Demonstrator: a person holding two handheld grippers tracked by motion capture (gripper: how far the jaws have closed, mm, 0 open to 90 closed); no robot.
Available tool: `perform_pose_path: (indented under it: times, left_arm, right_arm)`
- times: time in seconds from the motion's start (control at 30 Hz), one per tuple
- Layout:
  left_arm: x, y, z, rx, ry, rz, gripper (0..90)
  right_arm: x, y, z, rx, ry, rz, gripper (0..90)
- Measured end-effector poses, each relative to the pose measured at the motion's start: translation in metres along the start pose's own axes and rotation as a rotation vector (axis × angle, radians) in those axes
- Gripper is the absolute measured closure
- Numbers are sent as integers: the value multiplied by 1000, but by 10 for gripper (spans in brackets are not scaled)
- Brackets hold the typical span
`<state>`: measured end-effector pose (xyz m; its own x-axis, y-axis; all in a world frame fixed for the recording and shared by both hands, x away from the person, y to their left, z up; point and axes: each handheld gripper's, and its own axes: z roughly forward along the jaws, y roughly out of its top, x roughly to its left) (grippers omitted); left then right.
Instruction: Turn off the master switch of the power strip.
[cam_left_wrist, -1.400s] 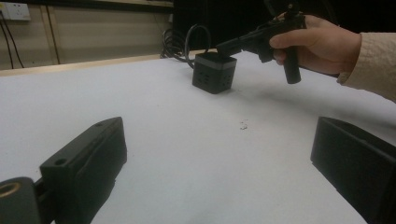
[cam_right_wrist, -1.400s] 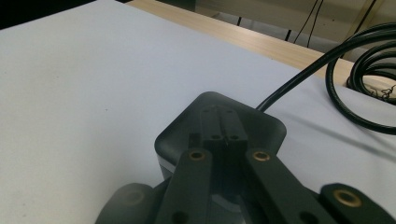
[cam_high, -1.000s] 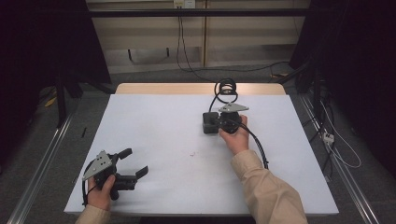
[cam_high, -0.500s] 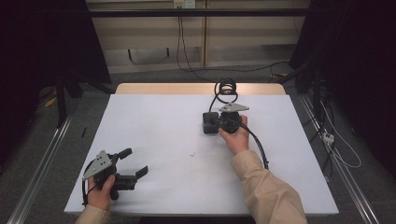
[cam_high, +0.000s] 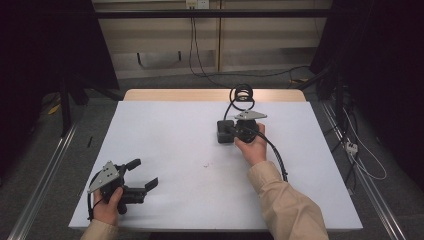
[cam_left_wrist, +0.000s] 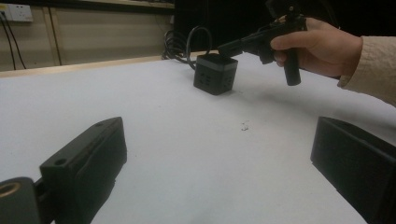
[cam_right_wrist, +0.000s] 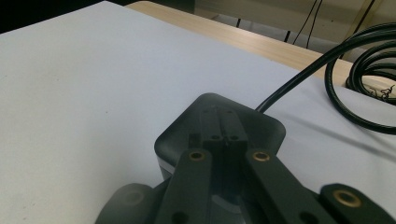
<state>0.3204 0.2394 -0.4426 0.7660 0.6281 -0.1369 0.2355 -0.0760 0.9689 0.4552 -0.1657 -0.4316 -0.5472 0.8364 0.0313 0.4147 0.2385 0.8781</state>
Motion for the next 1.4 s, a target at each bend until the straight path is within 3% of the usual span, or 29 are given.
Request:
perform_pose_path:
  times: [0.27, 0.5, 0.63, 1.07, 1.4]
  left_arm:
    - [0, 0, 0, -1, 1, -5, 34]
    - [1, 0, 0, -1, 1, -3, 34]
    - [1, 0, 0, -1, -2, -2, 34]
    - [1, 0, -1, -4, 6, -9, 34]
    - [1, 0, -1, -5, 1, -5, 34]
  right_arm:
    - [0, 1, 0, 4, -1, 5, 900]
    - [-2, 2, -2, -5, 0, 43, 900]
    - [-6, 3, -3, 24, -26, 25, 900]
    - [-3, 5, -9, -13, 12, 46, 896]
    - [2, 8, -13, -16, 40, 66, 639]
